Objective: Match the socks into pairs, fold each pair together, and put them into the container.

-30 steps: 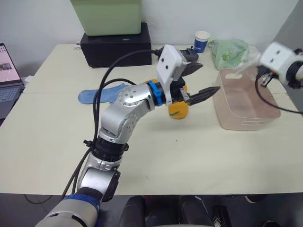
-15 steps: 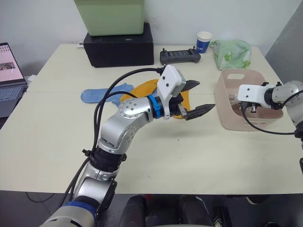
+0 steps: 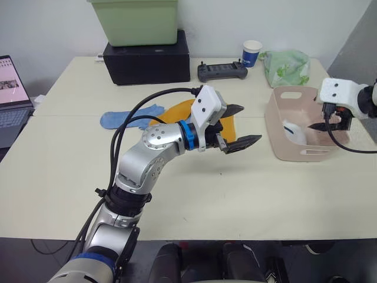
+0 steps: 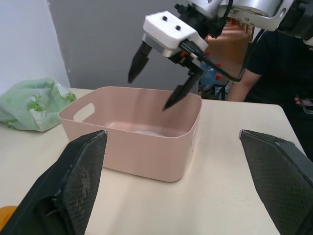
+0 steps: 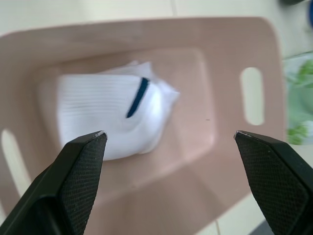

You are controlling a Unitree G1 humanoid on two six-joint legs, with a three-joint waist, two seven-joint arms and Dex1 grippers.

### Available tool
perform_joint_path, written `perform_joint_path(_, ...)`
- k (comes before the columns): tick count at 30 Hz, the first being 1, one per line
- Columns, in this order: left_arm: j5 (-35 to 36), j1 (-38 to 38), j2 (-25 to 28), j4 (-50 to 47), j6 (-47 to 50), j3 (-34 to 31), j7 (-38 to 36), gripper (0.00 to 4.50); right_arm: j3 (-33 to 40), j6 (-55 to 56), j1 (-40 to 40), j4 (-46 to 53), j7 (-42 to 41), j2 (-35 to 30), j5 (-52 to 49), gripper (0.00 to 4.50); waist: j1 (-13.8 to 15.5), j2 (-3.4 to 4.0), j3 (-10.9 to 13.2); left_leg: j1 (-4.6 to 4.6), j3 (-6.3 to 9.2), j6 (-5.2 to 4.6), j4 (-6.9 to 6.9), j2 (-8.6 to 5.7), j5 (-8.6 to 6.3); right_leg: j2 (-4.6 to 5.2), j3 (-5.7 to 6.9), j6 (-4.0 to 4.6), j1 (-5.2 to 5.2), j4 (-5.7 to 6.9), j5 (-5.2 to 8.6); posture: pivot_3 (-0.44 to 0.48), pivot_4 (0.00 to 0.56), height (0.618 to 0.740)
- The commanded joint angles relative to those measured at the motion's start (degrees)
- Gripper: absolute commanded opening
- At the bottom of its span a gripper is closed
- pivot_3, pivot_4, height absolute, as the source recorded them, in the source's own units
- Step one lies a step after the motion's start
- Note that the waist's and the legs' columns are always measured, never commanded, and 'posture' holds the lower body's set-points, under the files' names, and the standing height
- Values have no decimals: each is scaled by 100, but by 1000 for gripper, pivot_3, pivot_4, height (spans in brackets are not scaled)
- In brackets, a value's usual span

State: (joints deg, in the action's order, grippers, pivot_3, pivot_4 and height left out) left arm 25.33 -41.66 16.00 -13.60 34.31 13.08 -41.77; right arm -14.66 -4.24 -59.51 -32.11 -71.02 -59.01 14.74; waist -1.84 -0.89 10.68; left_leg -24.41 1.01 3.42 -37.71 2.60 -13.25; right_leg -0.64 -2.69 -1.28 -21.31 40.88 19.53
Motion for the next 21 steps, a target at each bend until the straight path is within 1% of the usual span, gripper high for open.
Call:
perform_joint_path(1,-26,-114,-75,-84,-166,-65,-5,4500,32,355,-63,-297,704,221,256,3527,-1,0,0,0,4,0,-10,0,0,-1,0,0,2,7,0,0,150,740)
perform_joint_path(2,-27,-122,-80,-84,-159,-70,-9,4500,4,442,-52,-395,845,298,320,3211,0,0,0,1,4,0,-14,0,0,-4,-1,0,4,11,0,0,150,740)
perform_joint_path(6,-46,-128,-70,-67,-128,-61,-38,4500,-137,770,89,-915,1255,654,516,1652,8,0,0,-1,-1,0,-15,-2,0,-5,-2,0,2,9,0,0,150,740)
perform_joint_path(9,-43,-103,-45,-115,-89,-32,-66,4500,-341,1092,120,-1599,1580,839,773,556,11,0,0,-6,-1,0,-14,-1,0,-4,-2,0,0,4,0,0,150,740)
perform_joint_path(10,-45,-99,-35,-126,-84,-21,-80,4500,-402,1189,108,-1813,1651,894,843,223,10,0,0,-6,-1,0,-14,-1,0,-4,-2,0,0,5,0,0,150,740)
perform_joint_path(11,-45,-95,-29,-134,-80,-18,-86,4500,-435,1234,92,-1996,1684,971,866,35,10,0,0,-6,-1,0,-14,-2,0,-3,-2,0,0,5,0,0,150,740)
perform_joint_path(16,-68,-96,-5,-128,-93,-24,-92,4500,-474,1421,-19,-2454,1652,1169,916,35,9,0,0,-2,0,0,-17,-2,0,-3,-1,0,5,7,0,0,150,740)
perform_joint_path(21,-79,-64,52,-162,-82,-89,-60,4500,-261,1533,-315,-2446,1719,1036,801,35,3,0,0,-1,2,1,-18,-2,0,-4,-1,0,7,8,0,0,150,740)
